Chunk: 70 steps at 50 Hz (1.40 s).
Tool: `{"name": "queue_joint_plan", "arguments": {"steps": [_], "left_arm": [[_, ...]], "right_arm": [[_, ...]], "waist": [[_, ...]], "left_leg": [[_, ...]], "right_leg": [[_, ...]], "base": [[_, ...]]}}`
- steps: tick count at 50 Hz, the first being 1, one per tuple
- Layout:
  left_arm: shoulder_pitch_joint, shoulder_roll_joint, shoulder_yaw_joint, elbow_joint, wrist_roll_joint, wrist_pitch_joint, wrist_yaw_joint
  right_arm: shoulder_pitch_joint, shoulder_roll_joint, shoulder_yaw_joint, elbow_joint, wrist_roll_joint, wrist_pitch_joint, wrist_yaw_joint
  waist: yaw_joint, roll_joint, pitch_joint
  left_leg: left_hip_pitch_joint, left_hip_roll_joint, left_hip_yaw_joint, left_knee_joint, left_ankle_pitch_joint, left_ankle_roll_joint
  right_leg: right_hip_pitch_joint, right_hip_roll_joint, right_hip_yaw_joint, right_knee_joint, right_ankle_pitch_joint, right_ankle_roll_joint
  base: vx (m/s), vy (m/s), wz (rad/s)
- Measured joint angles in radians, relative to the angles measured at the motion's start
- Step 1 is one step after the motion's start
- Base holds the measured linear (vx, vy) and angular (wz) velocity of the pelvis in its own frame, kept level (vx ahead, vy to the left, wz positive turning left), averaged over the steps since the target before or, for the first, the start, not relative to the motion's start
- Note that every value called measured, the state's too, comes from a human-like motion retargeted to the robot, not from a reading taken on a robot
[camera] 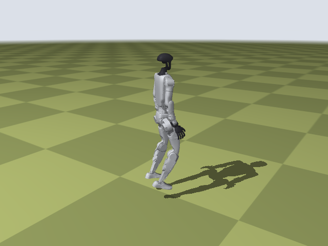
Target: Sport exercise
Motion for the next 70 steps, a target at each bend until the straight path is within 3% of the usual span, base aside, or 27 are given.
{"name": "queue_joint_plan", "arguments": {"steps": [2, 5, 8, 12, 14, 17, 22, 25, 27, 31, 33, 35, 40, 42, 45, 50, 53, 55, 59, 61, 64, 70], "left_arm": [[-0.002, 0.003, 0.0, -0.014, -0.02, -0.001, -0.01], [-0.011, 0.022, -0.022, -0.041, -0.043, -0.01, -0.014], [-0.035, 0.044, -0.035, -0.082, -0.046, -0.018, -0.019], [-0.094, 0.054, -0.02, -0.126, -0.006, -0.023, -0.021], [-0.128, 0.036, -0.007, -0.11, 0.006, -0.017, -0.036], [-0.14, 0.013, -0.008, -0.079, 0.004, -0.014, -0.095], [-0.091, 0.016, -0.048, -0.085, 0.022, -0.006, -0.192], [-0.077, 0.028, -0.063, -0.098, 0.038, -0.003, -0.219], [-0.073, 0.038, -0.065, -0.107, 0.046, -0.001, -0.223], [-0.071, 0.042, -0.041, -0.107, 0.061, 0.003, -0.18], [-0.076, 0.039, -0.016, -0.079, 0.06, 0.012, -0.146], [-0.066, 0.037, 0.007, -0.045, 0.05, 0.012, -0.124], [0.013, 0.034, 0.034, 0.014, 0.012, 0.023, -0.094], [0.03, 0.036, 0.042, 0.024, 0.01, 0.03, -0.093], [0.046, 0.038, 0.039, 0.026, 0.012, 0.032, -0.103], [0.052, 0.041, -0.003, 0.007, 0.006, 0.016, -0.149], [0.06, 0.04, -0.025, -0.021, 0.007, 0.003, -0.169], [0.053, 0.041, -0.03, -0.043, 0.009, -0.003, -0.177], [-0.005, 0.05, -0.008, -0.076, 0.031, -0.003, -0.156], [-0.05, 0.037, 0.01, -0.061, 0.041, 0.002, -0.134], [-0.09, 0.004, 0.018, -0.024, 0.038, -0.002, -0.128], [-0.094, -0.012, -0.014, 0.014, 0.041, -0.01, -0.168]], "right_arm": [[0.013, -0.017, 0.006, -0.013, 0.013, 0.0, -0.011], [0.016, -0.05, 0.003, -0.042, 0.013, -0.003, -0.032], [-0.007, -0.089, -0.016, -0.06, 0.013, -0.008, -0.053], [-0.067, -0.1, -0.044, -0.039, -0.027, -0.003, -0.041], [-0.094, -0.086, -0.055, -0.014, -0.04, 0.001, -0.019], [-0.099, -0.07, -0.064, 0.002, -0.027, -0.003, 0.022], [-0.059, -0.084, -0.062, -0.047, 0.0, -0.019, 0.08], [-0.043, -0.097, -0.058, -0.086, 0.002, -0.026, 0.097], [-0.049, -0.107, -0.057, -0.115, -0.003, -0.028, 0.099], [-0.066, -0.089, -0.046, -0.137, -0.04, -0.026, 0.081], [-0.076, -0.06, -0.046, -0.119, -0.047, -0.019, 0.063], [-0.07, -0.024, -0.045, -0.093, -0.049, -0.01, 0.046], [0.01, 0.008, 0.028, -0.047, -0.064, 0.02, 0.055], [0.027, 0.002, 0.062, -0.035, -0.078, 0.031, 0.064], [0.037, -0.015, 0.102, -0.026, -0.094, 0.035, 0.076], [0.031, -0.058, 0.13, -0.04, -0.116, 0.029, 0.096], [0.029, -0.074, 0.126, -0.057, -0.115, 0.024, 0.115], [0.018, -0.081, 0.117, -0.066, -0.113, 0.022, 0.134], [-0.047, -0.069, 0.083, -0.059, -0.144, 0.024, 0.157], [-0.085, -0.048, 0.066, -0.034, -0.149, 0.023, 0.148], [-0.105, -0.015, 0.048, 0.001, -0.136, 0.018, 0.127], [-0.087, 0.008, 0.029, 0.028, -0.103, 0.01, 0.121]], "waist": [[-0.016, 0.009, -0.033], [-0.034, 0.021, -0.052], [-0.052, 0.027, -0.054], [-0.069, 0.026, 0.012], [-0.075, 0.022, 0.057], [-0.077, 0.021, 0.073], [-0.073, 0.015, 0.038], [-0.068, 0.008, 0.036], [-0.061, 0.002, 0.049], [-0.039, -0.01, 0.103], [-0.025, -0.017, 0.117], [-0.011, -0.023, 0.107], [-0.007, -0.042, 0.018], [-0.009, -0.036, -0.01], [-0.012, -0.022, -0.036], [-0.029, -0.017, -0.066], [-0.035, -0.024, -0.072], [-0.039, -0.036, -0.063], [-0.041, -0.062, 0.024], [-0.045, -0.062, 0.075], [-0.053, -0.049, 0.1], [-0.076, -0.027, 0.065]], "left_leg": [[-0.013, -0.006, 0.007, -0.081, 0.168, -0.04], [-0.046, -0.009, 0.036, -0.086, 0.187, -0.041], [-0.058, -0.009, 0.073, -0.06, 0.045, 0.002], [-0.076, 0.013, 0.1, 0.103, -0.348, 0.092], [-0.083, 0.023, 0.103, 0.158, -0.443, 0.113], [-0.056, 0.01, 0.082, 0.095, -0.401, 0.109], [-0.015, -0.02, 0.044, -0.064, -0.239, 0.078], [-0.037, -0.027, 0.016, -0.013, -0.228, 0.08], [-0.077, -0.029, -0.013, 0.08, -0.277, 0.086], [-0.177, -0.015, -0.056, 0.377, -0.472, 0.104], [-0.197, -0.007, -0.067, 0.45, -0.497, 0.095], [-0.161, -0.017, -0.095, 0.393, -0.411, 0.057], [-0.002, -0.045, -0.137, 0.016, 0.166, -0.091], [0.013, -0.036, -0.137, -0.05, 0.294, -0.129], [0.009, -0.021, -0.127, -0.079, 0.357, -0.158], [0.009, -0.047, -0.102, -0.174, 0.366, -0.141], [0.001, -0.067, -0.098, -0.161, 0.283, -0.113], [-0.003, -0.087, -0.096, -0.109, 0.157, -0.078], [-0.051, -0.077, -0.074, 0.199, -0.34, 0.028], [-0.09, -0.048, -0.059, 0.327, -0.504, 0.065], [-0.118, -0.018, -0.056, 0.368, -0.544, 0.077], [-0.085, 0.005, -0.052, 0.166, -0.404, 0.062]], "right_leg": [[-0.021, 0.016, 0.023, -0.069, 0.169, 0.051], [-0.055, 0.029, 0.034, -0.093, 0.218, 0.06], [-0.069, 0.031, 0.048, -0.095, 0.106, 0.017], [-0.096, 0.033, 0.037, 0.057, -0.296, -0.09], [-0.104, 0.024, 0.019, 0.12, -0.391, -0.113], [-0.076, 0.026, 0.011, 0.073, -0.365, -0.12], [-0.052, 0.031, 0.031, -0.016, -0.246, -0.087], [-0.075, 0.027, 0.041, 0.043, -0.234, -0.084], [-0.099, 0.032, 0.057, 0.115, -0.276, -0.093], [-0.153, 0.038, 0.059, 0.334, -0.487, -0.145], [-0.161, 0.037, 0.049, 0.388, -0.531, -0.159], [-0.116, 0.041, 0.044, 0.325, -0.466, -0.147], [0.042, 0.033, 0.082, -0.025, 0.123, 0.033], [0.041, 0.047, 0.091, -0.069, 0.263, 0.06], [0.015, 0.064, 0.09, -0.071, 0.338, 0.06], [-0.031, 0.022, 0.08, -0.072, 0.313, 0.06], [-0.045, 0.005, 0.102, -0.046, 0.243, 0.06], [-0.051, -0.008, 0.119, 0.006, 0.115, 0.045], [-0.087, -0.002, 0.121, 0.262, -0.392, -0.074], [-0.116, 0.002, 0.098, 0.36, -0.543, -0.11], [-0.132, 0.016, 0.073, 0.368, -0.563, -0.13], [-0.092, 0.055, 0.068, 0.141, -0.396, -0.098]], "base": [[-0.09, -0.06, 0.22], [-0.1, -0.03, 0.1], [-0.1, 0.0, 0.02], [-0.11, -0.01, 0.1], [-0.1, -0.03, 0.16], [-0.07, -0.03, 0.09], [-0.02, -0.02, 0.12], [-0.01, -0.02, 0.05], [-0.02, -0.06, 0.12], [0.03, -0.08, 0.09], [0.1, -0.1, 0.06], [0.15, -0.09, 0.01], [0.19, -0.08, -0.02], [0.14, -0.12, -0.03], [0.09, -0.09, 0.01], [0.01, -0.01, 0.01], [-0.05, 0.02, 0.0], [-0.12, 0.03, -0.02], [-0.17, -0.01, -0.02], [-0.19, -0.03, 0.01], [-0.16, -0.03, -0.1], [-0.07, 0.0, -0.05]]}}
